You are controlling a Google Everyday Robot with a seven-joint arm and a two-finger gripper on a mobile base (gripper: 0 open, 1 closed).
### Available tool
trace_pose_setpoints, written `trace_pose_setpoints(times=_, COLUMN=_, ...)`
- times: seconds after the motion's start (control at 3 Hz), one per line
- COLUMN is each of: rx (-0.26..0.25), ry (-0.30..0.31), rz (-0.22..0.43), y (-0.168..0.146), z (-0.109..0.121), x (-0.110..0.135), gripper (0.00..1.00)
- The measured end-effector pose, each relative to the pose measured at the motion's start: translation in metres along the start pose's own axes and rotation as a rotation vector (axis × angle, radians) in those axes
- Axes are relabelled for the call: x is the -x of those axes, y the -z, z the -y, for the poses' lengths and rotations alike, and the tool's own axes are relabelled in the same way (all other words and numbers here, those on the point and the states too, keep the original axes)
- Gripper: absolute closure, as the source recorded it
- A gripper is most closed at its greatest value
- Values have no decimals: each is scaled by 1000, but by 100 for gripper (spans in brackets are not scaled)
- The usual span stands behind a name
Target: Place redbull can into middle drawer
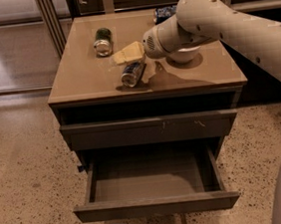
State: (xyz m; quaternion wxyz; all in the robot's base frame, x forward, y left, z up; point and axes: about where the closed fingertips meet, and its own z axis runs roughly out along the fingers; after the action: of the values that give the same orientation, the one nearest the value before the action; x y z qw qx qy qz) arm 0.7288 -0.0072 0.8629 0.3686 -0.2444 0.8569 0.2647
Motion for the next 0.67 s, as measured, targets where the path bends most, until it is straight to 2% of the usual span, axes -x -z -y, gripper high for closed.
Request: trace_pose_setpoints(times=0.67, rx=34, ry=-23, rz=11, y=-28, z=-5, x=-6, gripper=0)
